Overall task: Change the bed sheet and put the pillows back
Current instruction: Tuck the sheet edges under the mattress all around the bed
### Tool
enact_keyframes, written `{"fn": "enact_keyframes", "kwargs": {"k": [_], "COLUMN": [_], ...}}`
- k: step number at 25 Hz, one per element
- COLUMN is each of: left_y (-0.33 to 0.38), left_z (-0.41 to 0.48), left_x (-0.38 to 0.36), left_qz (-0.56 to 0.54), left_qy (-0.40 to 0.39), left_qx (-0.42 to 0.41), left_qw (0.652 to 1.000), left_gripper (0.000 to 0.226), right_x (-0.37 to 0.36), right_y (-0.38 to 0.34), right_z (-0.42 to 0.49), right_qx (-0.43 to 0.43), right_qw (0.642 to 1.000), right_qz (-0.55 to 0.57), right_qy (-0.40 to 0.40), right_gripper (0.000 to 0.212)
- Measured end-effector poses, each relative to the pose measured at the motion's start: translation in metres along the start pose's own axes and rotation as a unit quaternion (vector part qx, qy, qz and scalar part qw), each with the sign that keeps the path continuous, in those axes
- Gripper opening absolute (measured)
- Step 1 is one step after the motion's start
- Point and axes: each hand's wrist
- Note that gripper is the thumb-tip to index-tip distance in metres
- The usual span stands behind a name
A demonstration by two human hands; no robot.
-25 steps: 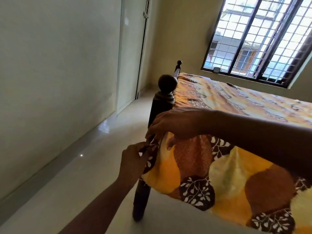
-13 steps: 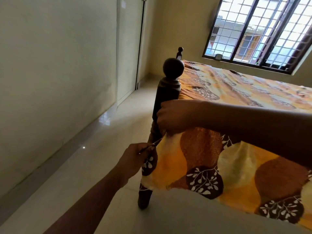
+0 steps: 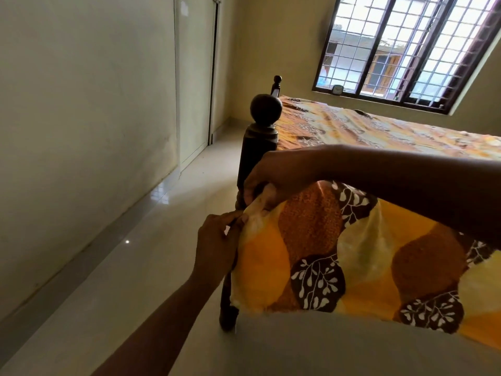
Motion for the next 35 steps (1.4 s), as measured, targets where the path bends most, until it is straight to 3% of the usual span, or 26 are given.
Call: {"fn": "enact_keyframes", "kwargs": {"k": [3, 7, 9, 11, 13, 17, 19, 21, 24, 27, 30, 32, 35], "left_y": [0.005, 0.009, 0.004, 0.001, 0.006, 0.01, 0.005, 0.001, 0.014, 0.018, 0.008, -0.001, -0.007], "left_z": [0.001, -0.001, -0.003, -0.004, -0.006, -0.003, 0.001, 0.003, -0.004, -0.006, -0.003, -0.006, -0.02], "left_x": [0.009, 0.011, 0.005, 0.002, -0.002, -0.014, -0.016, -0.016, -0.015, -0.014, -0.01, -0.01, -0.018], "left_qz": [-0.113, -0.224, -0.107, 0.009, 0.057, 0.097, 0.022, -0.08, -0.246, -0.254, -0.271, -0.231, -0.049], "left_qy": [-0.064, -0.109, -0.021, 0.091, 0.108, 0.157, 0.136, 0.046, -0.076, -0.116, -0.148, -0.136, 0.016], "left_qx": [0.052, 0.111, 0.034, -0.044, -0.055, -0.127, -0.073, 0.026, 0.142, 0.181, 0.239, 0.203, 0.029], "left_qw": [0.99, 0.962, 0.993, 0.995, 0.991, 0.975, 0.988, 0.995, 0.956, 0.943, 0.921, 0.942, 0.998], "left_gripper": [0.028, 0.027, 0.027, 0.043, 0.049, 0.025, 0.018, 0.026, 0.025, 0.038, 0.034, 0.038, 0.051], "right_x": [-0.011, -0.015, -0.012, -0.01, -0.006, 0.002, 0.004, 0.006, 0.007, -0.001, -0.009, -0.014, -0.019], "right_y": [0.006, 0.004, 0.001, -0.004, -0.006, -0.006, -0.006, -0.003, -0.003, -0.003, -0.007, -0.007, -0.007], "right_z": [-0.008, -0.001, 0.004, 0.012, 0.025, 0.039, 0.036, 0.028, 0.013, 0.011, 0.021, 0.03, 0.04], "right_qx": [0.001, 0.007, 0.017, 0.016, 0.011, -0.009, -0.031, -0.042, -0.034, -0.037, -0.023, -0.02, 0.002], "right_qw": [0.999, 0.99, 0.985, 0.981, 0.981, 0.98, 0.985, 0.994, 0.999, 0.997, 0.992, 0.989, 0.978], "right_qz": [-0.046, -0.133, -0.17, -0.193, -0.193, -0.182, -0.152, -0.09, -0.008, -0.058, -0.111, -0.133, -0.185], "right_qy": [0.015, 0.041, 0.039, 0.02, -0.013, -0.075, -0.077, -0.046, -0.033, -0.045, -0.052, -0.064, -0.098], "right_gripper": [0.047, 0.039, 0.037, 0.036, 0.035, 0.04, 0.041, 0.036, 0.039, 0.037, 0.032, 0.032, 0.032]}}
Point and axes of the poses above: each hand's wrist, its own z-axis towards the middle knuckle, its own x-axis out of the back of the hand, y = z × x, and after that the axes turned 3 degrees about y, right-handed
